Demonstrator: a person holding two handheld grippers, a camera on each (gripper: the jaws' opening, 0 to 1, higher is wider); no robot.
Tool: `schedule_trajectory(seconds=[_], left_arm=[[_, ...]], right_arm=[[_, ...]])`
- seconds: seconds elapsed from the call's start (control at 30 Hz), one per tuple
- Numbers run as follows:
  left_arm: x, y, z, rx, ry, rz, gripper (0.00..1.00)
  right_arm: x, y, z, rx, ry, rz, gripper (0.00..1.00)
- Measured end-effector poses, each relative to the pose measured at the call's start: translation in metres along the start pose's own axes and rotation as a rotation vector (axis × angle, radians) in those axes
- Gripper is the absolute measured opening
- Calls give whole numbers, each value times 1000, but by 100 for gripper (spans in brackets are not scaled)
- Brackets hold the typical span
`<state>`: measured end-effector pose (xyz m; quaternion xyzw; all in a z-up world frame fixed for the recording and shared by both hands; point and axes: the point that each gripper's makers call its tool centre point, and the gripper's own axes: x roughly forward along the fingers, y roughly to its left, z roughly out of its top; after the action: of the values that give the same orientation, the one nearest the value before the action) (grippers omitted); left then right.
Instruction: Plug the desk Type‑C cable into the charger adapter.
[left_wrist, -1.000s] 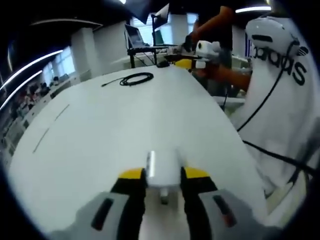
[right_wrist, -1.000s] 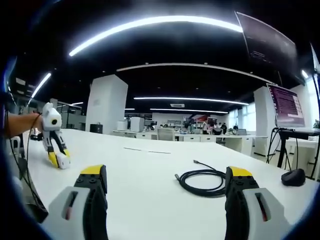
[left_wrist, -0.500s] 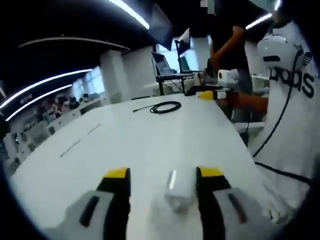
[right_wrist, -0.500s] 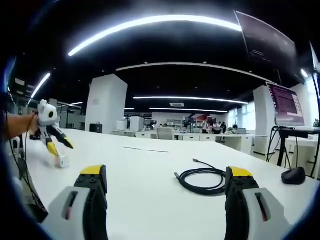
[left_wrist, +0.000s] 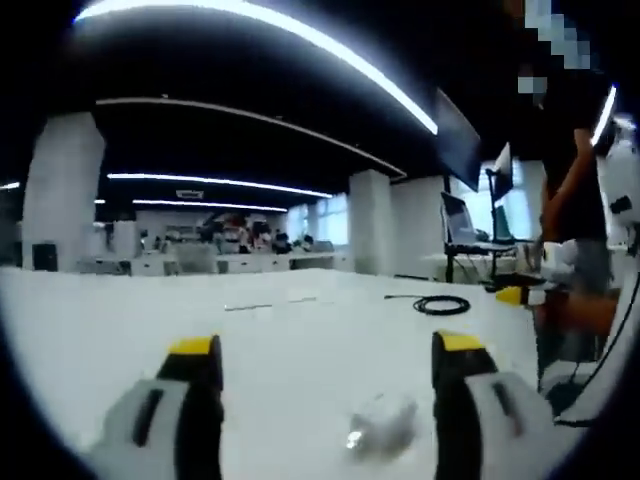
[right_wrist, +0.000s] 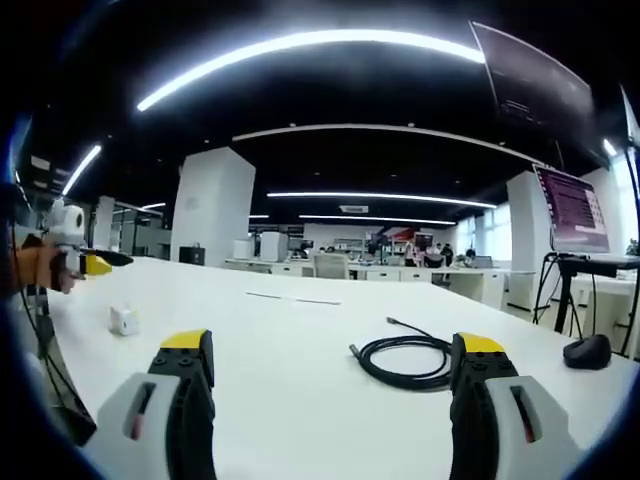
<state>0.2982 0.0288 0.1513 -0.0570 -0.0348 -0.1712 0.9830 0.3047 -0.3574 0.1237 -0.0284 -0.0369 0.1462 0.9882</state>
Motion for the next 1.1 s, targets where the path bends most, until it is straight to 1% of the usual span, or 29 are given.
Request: schedule_trajectory(seconds=[0.07,0.1,0.13,0.23,0.3,0.33,0.4,0.43,0.53,0.63,0.73,0.77,0.83,0.87,0.9,1.0,1.03,1.07,1.1], left_arm=[[-7,9,-1,-11,7,73,99],[-8,10,-1,-8,9,77,99],[-12,9,-4,1,26,85,100],[-22,17,-7,23,26,174,100],[-28,18,-10,37,18,207,100],[-31,21,-12,43,19,236,100],[-36,23,-15,52,16,272,100],[-40,27,-17,52,19,311,100],[-41,28,-20,42,27,315,100],[-43,30,-22,38,40,337,100],[-43,31,-21,44,37,345,100],[-45,32,-16,90,28,365,100],[-43,31,-15,90,19,358,100],[-42,31,-16,88,27,353,100],[-42,31,-18,87,36,346,100],[-41,31,-19,86,36,341,100],[-41,30,-19,82,37,337,100],[-40,31,-20,79,39,337,100],[-40,31,-20,79,39,336,100]], right_arm=[[1,1,0,0,0,3,100],[1,1,0,0,1,4,100],[1,1,0,0,2,4,100],[1,1,0,2,-1,5,100],[1,1,-1,4,3,5,100],[1,1,-1,5,3,5,100],[2,1,-1,4,2,6,100],[2,1,0,2,3,8,100],[2,1,1,-1,0,9,100],[2,2,2,-3,-1,10,100],[2,2,1,-3,1,10,100],[2,1,1,-5,2,4,100],[2,0,0,-6,4,2,100],[3,-2,0,-15,8,2,100],[8,-10,-1,-26,22,2,100],[13,-22,-7,-43,57,-8,98],[18,-33,-12,-57,88,-20,95],[22,-42,-15,-74,110,-22,90],[27,-49,-21,-86,140,-11,86]])
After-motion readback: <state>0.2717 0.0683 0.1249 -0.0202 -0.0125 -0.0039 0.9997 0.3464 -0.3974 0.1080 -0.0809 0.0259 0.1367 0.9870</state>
